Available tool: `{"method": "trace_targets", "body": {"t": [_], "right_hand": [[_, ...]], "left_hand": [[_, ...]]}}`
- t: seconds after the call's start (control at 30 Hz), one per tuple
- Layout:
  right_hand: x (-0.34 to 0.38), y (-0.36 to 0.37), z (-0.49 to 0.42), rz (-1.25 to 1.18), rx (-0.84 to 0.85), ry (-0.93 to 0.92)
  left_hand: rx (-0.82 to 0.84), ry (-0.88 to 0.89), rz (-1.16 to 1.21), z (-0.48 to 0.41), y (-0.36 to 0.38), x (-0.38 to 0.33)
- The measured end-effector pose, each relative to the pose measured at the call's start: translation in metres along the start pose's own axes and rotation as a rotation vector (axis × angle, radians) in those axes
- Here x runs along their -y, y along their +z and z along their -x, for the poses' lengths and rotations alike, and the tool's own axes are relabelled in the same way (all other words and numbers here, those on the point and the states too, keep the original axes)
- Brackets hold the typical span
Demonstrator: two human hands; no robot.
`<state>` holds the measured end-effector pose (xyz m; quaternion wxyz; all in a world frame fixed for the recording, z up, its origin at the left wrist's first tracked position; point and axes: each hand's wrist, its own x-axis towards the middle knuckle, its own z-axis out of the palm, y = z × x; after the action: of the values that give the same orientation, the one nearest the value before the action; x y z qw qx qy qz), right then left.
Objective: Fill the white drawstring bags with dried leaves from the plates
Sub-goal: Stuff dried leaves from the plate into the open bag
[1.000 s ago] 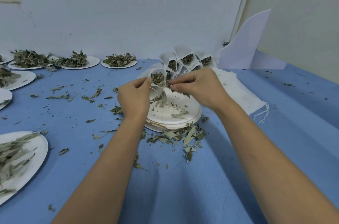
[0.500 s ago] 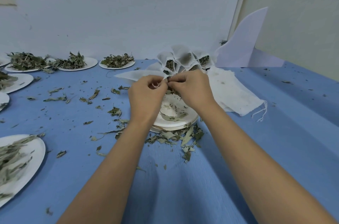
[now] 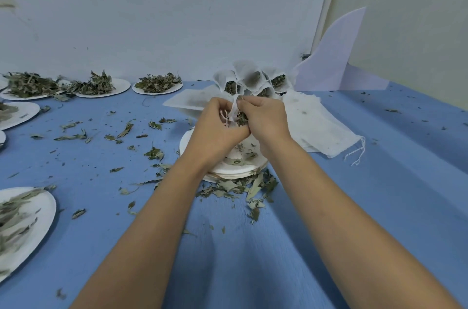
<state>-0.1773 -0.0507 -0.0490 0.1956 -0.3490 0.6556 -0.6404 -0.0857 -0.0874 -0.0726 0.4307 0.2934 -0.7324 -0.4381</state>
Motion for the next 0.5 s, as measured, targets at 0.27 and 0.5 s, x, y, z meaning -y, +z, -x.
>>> {"method": "trace_targets", "body": {"t": [0.27, 0.5], "right_hand": [[0.014, 0.016, 0.011, -0.045, 0.158, 0.069], [0.008, 0.011, 0.009, 0.116, 0.191, -0.051]], "left_hand": [[-0.263, 0.041, -0.062, -0.002, -0.010, 0.000], [-0.293, -0.040, 0.016, -0.006, -0.014, 0.006]]}}
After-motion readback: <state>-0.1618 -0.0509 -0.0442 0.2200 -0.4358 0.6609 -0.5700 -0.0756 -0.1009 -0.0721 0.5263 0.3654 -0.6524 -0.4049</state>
